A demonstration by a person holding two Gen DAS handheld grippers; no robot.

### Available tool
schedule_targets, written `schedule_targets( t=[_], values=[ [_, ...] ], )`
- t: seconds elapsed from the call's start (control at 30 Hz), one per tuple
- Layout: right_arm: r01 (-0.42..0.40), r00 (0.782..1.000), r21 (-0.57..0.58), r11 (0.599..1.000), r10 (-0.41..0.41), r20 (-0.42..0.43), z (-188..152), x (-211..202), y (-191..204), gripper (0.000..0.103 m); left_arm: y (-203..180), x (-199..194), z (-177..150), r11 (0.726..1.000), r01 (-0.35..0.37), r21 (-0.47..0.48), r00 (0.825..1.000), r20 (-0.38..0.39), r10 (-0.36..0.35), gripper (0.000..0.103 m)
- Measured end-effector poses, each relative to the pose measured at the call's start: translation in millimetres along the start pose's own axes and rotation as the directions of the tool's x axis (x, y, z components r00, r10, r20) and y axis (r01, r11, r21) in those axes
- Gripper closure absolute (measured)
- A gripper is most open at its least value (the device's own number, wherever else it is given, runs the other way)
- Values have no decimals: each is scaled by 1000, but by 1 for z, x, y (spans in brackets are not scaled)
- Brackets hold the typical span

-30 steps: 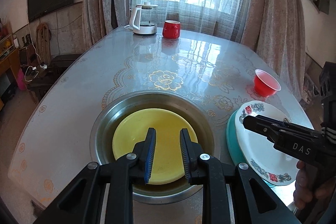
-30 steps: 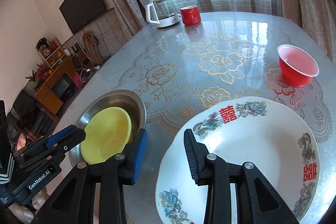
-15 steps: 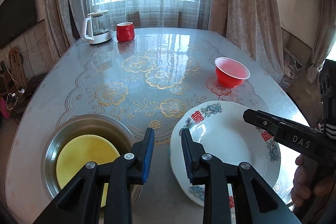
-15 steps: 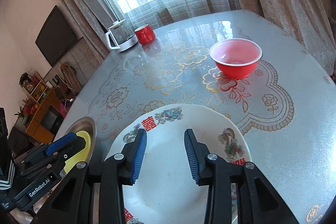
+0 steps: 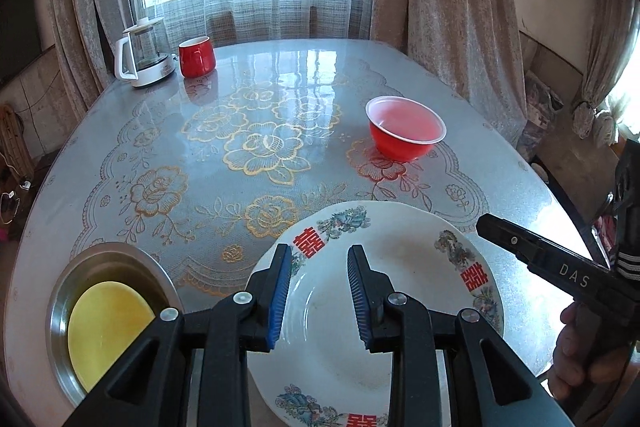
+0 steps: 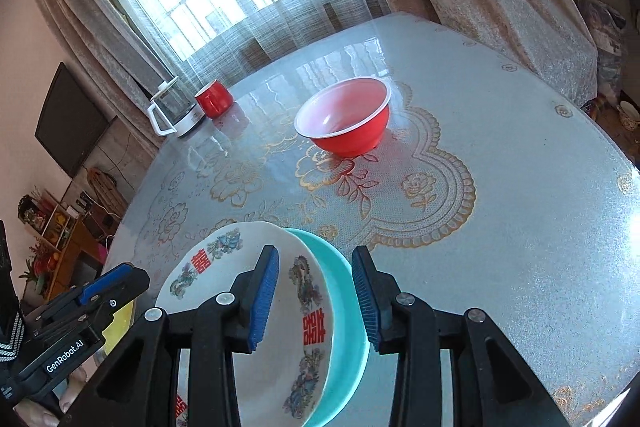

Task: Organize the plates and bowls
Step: 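Move the right gripper past the plate stack to the red bowl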

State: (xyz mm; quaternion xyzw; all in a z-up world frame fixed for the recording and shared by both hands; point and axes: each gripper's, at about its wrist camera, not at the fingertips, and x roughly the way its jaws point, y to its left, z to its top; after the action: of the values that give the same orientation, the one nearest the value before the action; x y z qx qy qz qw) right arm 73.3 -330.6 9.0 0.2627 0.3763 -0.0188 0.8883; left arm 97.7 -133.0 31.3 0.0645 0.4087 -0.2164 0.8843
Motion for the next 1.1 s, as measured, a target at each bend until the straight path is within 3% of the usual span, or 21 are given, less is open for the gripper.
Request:
schedule_targets(
  t=[0.57, 0.87, 0.97, 1.1],
  values=[
    [74, 997, 31, 997, -75, 3, 25, 12, -36, 65, -5, 42, 30, 997, 67, -41, 996, -54, -69, 74],
    [41, 999, 55, 998, -42, 3, 62, 29, -42, 65, -11, 75, 66, 988, 112, -109, 987, -104, -123, 74],
    [26, 1000, 60, 998, -26, 0, 75, 39, -43, 65, -13, 86, 82, 987, 104, -126, 990, -87, -115, 74],
    [30, 1000, 60, 998, -30, -9, 92, 55, -43, 65, -17, 103, 102, 979, 152, -139, 984, -73, -163, 74]
  ],
)
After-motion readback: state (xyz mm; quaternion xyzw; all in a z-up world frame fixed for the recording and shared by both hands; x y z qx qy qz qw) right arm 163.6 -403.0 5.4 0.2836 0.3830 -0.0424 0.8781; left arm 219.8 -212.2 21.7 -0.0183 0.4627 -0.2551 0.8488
